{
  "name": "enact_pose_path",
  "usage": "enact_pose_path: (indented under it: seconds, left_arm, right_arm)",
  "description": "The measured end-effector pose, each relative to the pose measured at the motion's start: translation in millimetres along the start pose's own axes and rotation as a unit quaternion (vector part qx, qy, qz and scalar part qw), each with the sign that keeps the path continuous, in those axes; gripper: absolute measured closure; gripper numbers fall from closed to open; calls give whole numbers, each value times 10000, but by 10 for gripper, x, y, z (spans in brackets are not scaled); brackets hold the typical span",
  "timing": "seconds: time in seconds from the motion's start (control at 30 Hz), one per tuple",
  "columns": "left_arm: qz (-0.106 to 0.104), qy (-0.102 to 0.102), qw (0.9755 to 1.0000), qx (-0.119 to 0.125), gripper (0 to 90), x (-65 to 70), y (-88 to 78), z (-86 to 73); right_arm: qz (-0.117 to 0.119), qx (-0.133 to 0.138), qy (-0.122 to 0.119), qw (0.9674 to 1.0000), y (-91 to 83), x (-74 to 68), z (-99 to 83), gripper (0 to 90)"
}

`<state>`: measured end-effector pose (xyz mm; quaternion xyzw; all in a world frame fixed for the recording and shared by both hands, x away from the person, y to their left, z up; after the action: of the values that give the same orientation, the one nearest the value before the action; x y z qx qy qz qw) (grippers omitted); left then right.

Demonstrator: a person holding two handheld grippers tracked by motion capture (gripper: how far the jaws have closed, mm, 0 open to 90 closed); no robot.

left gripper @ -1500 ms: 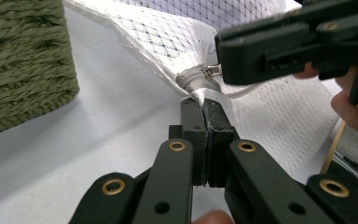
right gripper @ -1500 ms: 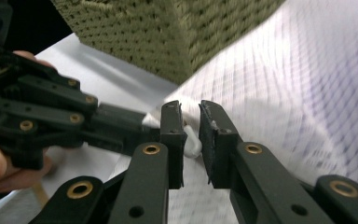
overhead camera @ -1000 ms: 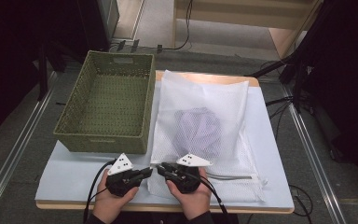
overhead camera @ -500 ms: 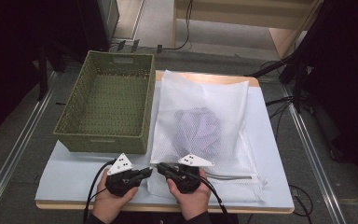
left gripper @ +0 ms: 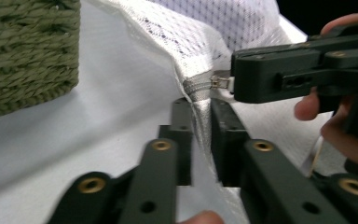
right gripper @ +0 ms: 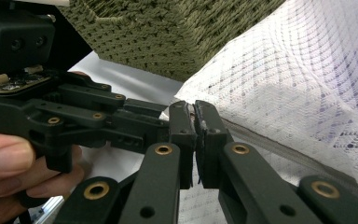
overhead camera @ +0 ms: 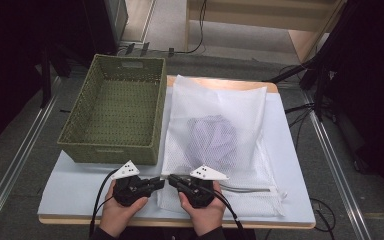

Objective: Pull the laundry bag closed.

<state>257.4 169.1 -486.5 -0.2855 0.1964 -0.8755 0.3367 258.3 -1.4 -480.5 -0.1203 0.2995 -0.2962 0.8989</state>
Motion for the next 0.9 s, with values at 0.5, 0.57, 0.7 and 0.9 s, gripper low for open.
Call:
enact_pose_path:
  seconds: [0.5,0.57,0.7,0.9]
  left_arm:
    - [111,194,9997,28,892,49,-10,-13]
    - [181,237,9996,19,894,61,-7,-14]
    - [186,245,9995,65,896,70,-9,-1]
    - [140,170,9997,132,896,36,-43,10]
  right_arm:
    - [-230,41,-119,9997,26,-11,-10,882]
    - [-299,42,-199,9993,21,-13,-18,882]
    - [-356,25,-282,9990,-27,2,-29,883]
    - [-479,49,-234,9986,-144,82,-32,883]
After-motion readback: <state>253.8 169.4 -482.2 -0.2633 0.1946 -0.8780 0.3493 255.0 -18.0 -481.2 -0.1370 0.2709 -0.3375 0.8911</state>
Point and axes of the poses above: each handheld gripper's, and its own axes: y roughly forward along the jaws, z roughly out of its top, x roughly to its right, the point moved 4 cm from there along y, roughly forward along the jaws, and after that the axes turned 4 degrees about z, right-handed, at the moved point
